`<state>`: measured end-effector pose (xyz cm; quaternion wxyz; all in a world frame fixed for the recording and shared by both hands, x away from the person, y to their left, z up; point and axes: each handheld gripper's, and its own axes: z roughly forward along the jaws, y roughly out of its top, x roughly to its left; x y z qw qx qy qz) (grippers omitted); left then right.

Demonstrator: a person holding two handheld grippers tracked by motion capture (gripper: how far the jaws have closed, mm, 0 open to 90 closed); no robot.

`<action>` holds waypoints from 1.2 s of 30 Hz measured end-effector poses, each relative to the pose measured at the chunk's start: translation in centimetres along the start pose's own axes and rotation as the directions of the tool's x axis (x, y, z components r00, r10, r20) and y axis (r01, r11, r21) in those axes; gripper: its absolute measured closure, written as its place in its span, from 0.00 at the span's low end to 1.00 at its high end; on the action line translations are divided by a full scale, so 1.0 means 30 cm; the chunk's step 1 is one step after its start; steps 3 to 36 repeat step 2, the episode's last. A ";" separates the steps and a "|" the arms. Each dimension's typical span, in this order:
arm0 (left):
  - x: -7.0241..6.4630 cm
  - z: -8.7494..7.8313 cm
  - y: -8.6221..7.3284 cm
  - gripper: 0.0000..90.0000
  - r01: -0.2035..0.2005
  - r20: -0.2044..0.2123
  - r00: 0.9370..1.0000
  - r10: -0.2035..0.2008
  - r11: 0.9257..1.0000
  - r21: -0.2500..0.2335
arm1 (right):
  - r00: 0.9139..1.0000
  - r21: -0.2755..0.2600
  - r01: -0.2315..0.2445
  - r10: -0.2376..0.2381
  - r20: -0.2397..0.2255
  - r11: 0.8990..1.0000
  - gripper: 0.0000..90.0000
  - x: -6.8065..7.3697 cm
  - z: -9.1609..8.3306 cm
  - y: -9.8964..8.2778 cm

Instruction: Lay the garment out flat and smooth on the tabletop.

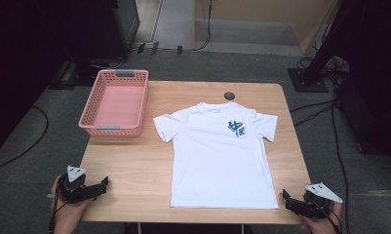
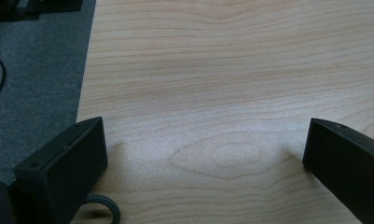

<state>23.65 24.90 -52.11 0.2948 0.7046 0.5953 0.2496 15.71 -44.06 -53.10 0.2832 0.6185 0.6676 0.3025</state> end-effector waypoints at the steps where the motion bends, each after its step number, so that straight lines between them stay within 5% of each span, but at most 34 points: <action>1: 0.000 0.000 0.000 0.00 0.000 0.000 1.000 0.000 1.000 0.000 | 1.000 0.003 -0.002 0.002 0.000 1.000 0.03 0.001 -0.001 0.000; 36: 0.000 0.000 0.000 0.00 0.001 0.000 1.000 -0.001 1.000 0.000 | 1.000 0.007 -0.005 0.005 0.004 1.000 0.03 0.002 -0.002 0.001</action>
